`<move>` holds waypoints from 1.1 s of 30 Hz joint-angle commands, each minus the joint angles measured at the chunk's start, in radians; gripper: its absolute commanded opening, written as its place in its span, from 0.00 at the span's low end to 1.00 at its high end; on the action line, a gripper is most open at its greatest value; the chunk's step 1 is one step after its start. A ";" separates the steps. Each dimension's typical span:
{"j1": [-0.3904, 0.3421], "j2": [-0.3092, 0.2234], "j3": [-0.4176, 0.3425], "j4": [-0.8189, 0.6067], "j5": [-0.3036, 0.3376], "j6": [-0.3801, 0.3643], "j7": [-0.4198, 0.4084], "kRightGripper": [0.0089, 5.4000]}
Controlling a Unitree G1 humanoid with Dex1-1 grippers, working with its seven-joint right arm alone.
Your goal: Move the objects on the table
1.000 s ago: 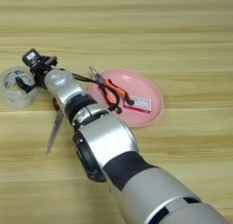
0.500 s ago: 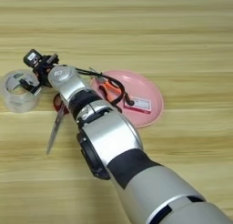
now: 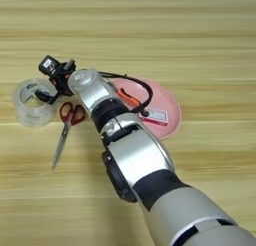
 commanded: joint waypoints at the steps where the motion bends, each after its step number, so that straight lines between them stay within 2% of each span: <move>1: 0.092 -0.095 0.045 -0.103 -0.060 0.109 0.025 0.99; 8: 0.211 -0.149 0.056 -0.344 -0.037 0.252 0.098 0.99; 13: 0.265 -0.161 0.058 -0.476 -0.025 0.318 0.121 0.99; 17: 0.294 -0.166 0.058 -0.519 -0.022 0.316 0.118 0.99; 33: 0.302 -0.169 0.047 -0.529 -0.001 0.297 0.115 0.63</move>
